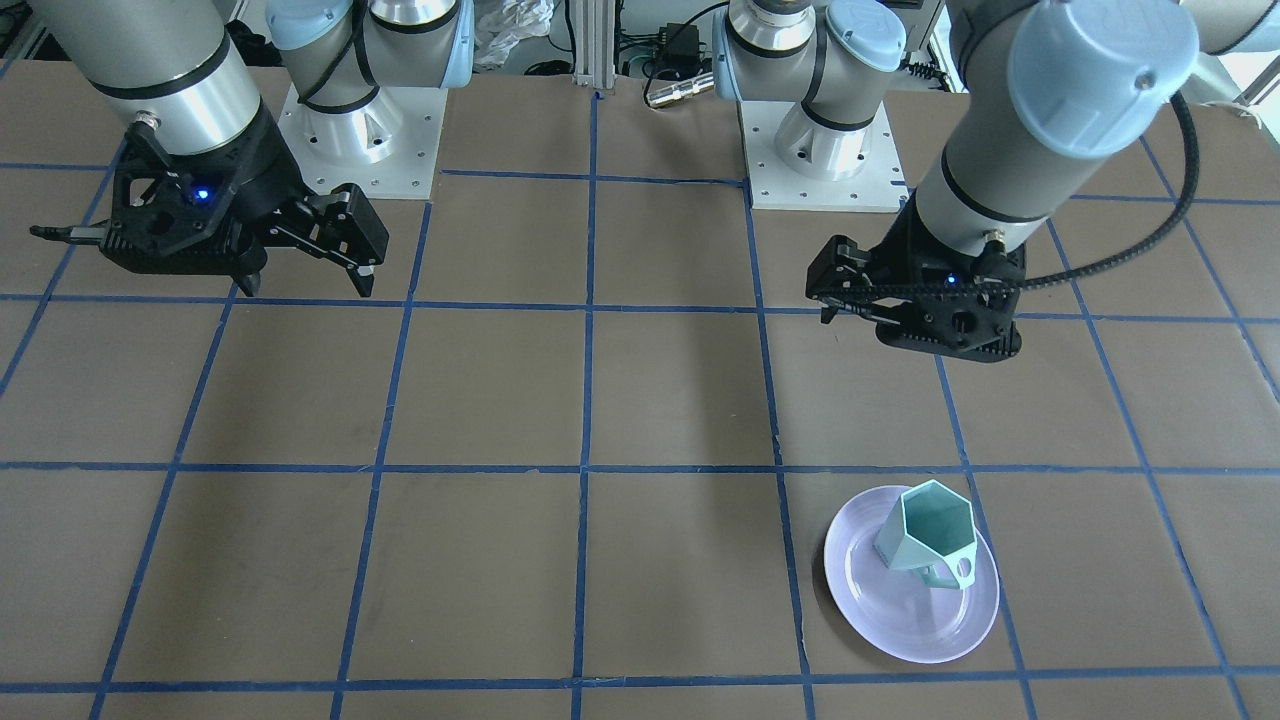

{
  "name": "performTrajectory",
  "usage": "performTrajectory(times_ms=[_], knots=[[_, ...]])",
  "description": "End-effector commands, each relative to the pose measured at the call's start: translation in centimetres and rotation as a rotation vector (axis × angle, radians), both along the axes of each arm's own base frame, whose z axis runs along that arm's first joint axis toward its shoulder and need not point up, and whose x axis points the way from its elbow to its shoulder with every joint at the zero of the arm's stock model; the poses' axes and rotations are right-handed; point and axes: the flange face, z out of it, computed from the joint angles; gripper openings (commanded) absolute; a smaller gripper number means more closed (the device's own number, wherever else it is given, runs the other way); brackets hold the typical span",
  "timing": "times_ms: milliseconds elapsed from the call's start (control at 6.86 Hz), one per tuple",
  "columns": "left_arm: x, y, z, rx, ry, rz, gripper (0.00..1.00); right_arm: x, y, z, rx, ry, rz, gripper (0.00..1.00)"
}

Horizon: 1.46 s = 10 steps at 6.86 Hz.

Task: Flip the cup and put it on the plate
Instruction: 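Open the left gripper and raise it away from the mug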

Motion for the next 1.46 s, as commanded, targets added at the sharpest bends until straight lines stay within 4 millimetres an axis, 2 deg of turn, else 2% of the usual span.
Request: performTrajectory(times_ms=[0, 146, 292, 1312], knots=[[-1.3, 3.8, 2.1, -0.035, 0.002, 0.065, 1.00, 0.0, 0.0, 0.0, 0.000, 0.000, 0.000, 1.00], [-1.3, 5.7, 1.9, -0.034, -0.002, 0.075, 1.00, 0.0, 0.0, 0.0, 0.000, 0.000, 0.000, 1.00], [-1.2, 6.6, 1.5, -0.027, -0.011, 0.070, 1.00, 0.0, 0.0, 0.0, 0.000, 0.000, 0.000, 1.00], [-1.1, 6.4, 2.3, -0.060, 0.001, 0.080, 1.00, 0.0, 0.0, 0.0, 0.000, 0.000, 0.000, 1.00]])
